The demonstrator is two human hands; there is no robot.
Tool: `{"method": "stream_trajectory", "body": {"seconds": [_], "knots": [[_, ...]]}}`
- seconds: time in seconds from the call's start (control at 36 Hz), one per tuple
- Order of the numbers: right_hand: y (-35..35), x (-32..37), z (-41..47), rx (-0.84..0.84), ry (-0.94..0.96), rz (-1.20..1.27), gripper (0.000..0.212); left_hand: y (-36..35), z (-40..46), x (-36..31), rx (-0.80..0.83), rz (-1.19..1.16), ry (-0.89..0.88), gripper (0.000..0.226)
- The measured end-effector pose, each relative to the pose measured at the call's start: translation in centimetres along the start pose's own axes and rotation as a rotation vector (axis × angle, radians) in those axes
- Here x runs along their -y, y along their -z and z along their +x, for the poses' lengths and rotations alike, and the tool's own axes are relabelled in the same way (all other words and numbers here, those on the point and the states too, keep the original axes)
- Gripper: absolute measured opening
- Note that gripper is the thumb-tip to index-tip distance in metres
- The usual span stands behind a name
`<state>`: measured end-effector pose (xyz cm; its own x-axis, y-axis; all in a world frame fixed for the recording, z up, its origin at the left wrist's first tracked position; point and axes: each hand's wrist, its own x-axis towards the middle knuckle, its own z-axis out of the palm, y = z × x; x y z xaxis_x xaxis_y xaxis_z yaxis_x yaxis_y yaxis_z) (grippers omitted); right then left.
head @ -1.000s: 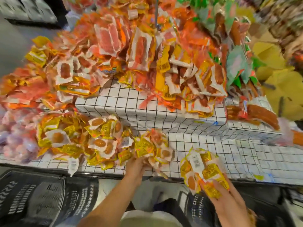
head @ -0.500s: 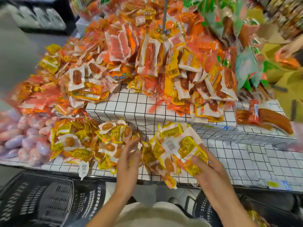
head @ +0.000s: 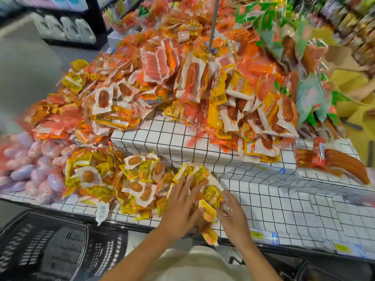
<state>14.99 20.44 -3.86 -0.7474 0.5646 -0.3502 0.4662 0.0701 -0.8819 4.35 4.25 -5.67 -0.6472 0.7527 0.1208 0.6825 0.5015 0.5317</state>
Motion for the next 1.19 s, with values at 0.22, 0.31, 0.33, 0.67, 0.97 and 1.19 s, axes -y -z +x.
{"method": "stream_trajectory", "body": {"seconds": [0.22,0.31,0.33,0.67,0.97,1.19], "knots": [[-0.8,-1.2,-1.1,0.193,0.234,-0.441,0.088,-2.5,0.5,2.1,0.11,0.15,0.005,0.069],[-1.2,-1.4,-1.8,0.18,0.232,-0.441,0.089,-2.6,0.8,2.9,0.127,0.09,-0.013,0.07],[-1.3,-1.5,-2.0,0.167,0.231,-0.434,0.088,-2.6,1.0,3.1,0.131,0.081,-0.014,0.07],[-0.9,-3.2,-7.0,-0.039,0.061,-0.426,0.069,0.4,0.5,4.1,0.284,-0.052,-0.116,0.068],[4.1,-8.3,-13.6,-0.069,0.063,-0.37,0.062,2.8,-5.1,1.0,0.209,-0.042,-0.106,0.06],[10.7,-16.1,-19.8,-0.131,-0.034,-0.328,0.06,-2.6,-11.2,-8.9,0.382,-0.075,-0.017,0.061]]}}
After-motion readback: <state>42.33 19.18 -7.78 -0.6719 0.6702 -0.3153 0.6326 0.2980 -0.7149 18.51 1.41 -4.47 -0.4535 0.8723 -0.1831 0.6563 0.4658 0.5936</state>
